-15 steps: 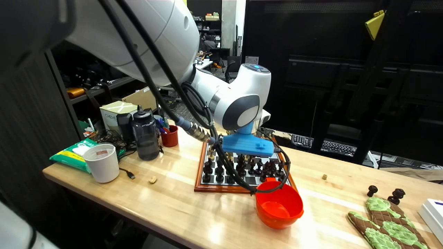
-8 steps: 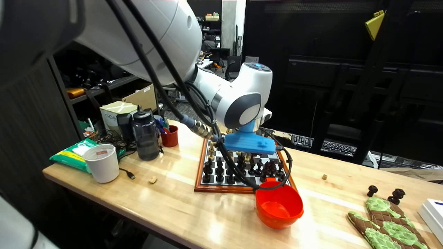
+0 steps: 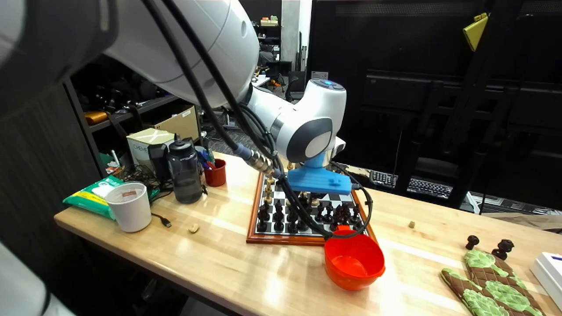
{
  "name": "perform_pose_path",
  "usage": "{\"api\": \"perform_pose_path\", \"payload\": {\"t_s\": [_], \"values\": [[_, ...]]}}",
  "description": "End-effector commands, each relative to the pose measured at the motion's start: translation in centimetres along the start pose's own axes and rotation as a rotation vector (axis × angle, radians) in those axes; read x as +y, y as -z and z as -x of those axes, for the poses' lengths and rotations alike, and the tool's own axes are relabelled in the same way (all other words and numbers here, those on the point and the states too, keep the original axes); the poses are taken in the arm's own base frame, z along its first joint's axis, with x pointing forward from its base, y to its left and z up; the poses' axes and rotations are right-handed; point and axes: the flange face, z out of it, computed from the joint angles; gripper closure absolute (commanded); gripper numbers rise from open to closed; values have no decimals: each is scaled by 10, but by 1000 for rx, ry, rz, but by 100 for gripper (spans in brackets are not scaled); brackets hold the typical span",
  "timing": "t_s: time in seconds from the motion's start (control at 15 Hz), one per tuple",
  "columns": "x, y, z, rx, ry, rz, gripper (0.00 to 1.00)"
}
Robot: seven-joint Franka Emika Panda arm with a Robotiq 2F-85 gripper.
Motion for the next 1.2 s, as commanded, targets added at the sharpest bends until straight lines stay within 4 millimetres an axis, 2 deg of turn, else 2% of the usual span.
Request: {"api": "perform_pose_path", "payload": {"t_s": [0.0,0.4,1.13], "values": [[3,4,0,-5,25,5,92],[4,7,1,1,26,17,92],[-6,56,-8,53,84,115,92]]}}
